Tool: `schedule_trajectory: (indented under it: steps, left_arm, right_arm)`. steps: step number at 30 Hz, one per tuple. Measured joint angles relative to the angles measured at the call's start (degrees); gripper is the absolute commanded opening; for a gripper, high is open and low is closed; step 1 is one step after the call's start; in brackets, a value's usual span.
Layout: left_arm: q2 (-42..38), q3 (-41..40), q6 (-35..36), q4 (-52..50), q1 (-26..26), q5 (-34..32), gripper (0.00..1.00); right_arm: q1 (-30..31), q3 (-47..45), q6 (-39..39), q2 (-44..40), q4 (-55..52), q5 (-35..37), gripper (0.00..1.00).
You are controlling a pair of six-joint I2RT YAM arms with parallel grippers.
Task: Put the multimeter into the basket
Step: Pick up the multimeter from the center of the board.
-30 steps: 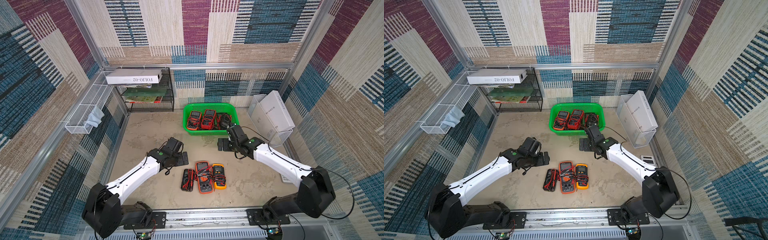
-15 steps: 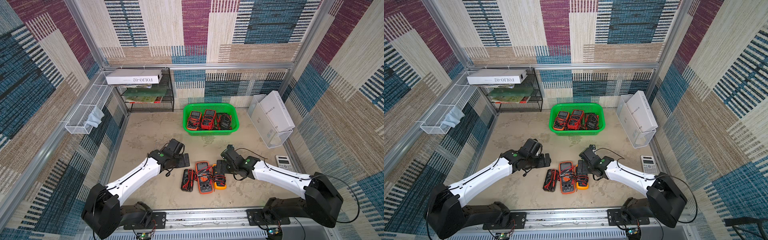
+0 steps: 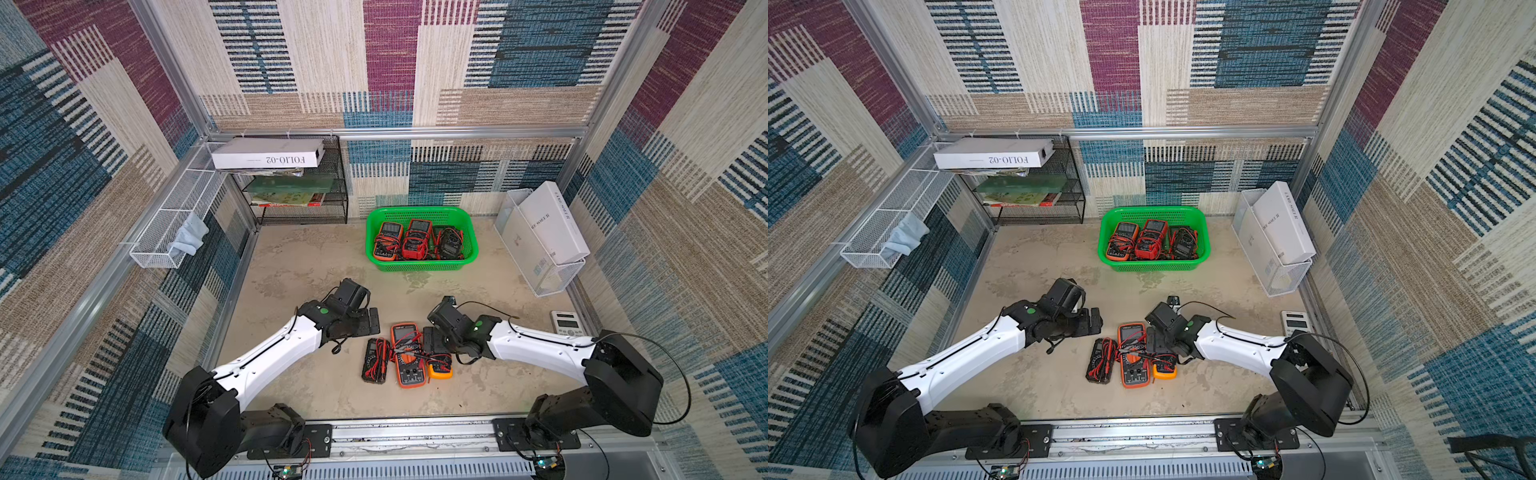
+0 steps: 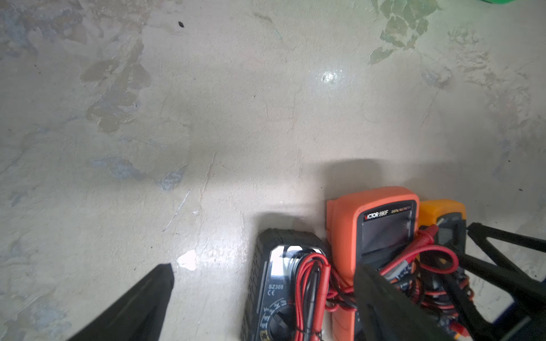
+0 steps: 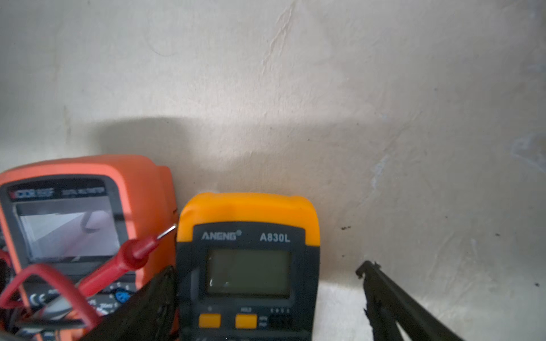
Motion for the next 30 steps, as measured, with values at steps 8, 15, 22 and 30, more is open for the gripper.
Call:
schedule_trajectory:
  steps: [8, 15, 22, 30]
  left_arm:
    - [0.0, 0.0, -0.2, 0.0, -0.1, 0.0, 1.0]
    - [0.0, 0.5, -0.4, 0.0, -0.1, -0.1, 1.0]
    - [0.0, 1.3, -0.5, 0.0, -0.2, -0.1, 1.0]
    - [0.0, 2.6, -0.5, -0.1, -0.2, -0.4, 1.0]
  right_arm:
    - [0.0, 0.0, -0.1, 4.0, 1.5, -0.2, 0.91]
    - [0.0, -0.4, -0.3, 4.3, 3.2, -0.2, 0.74]
    - [-0.7, -1.6, -0.8, 2.6, 2.9, -0.2, 0.64]
    - [-4.0, -2.1, -1.9, -2.3, 0.9, 0.5, 0.59]
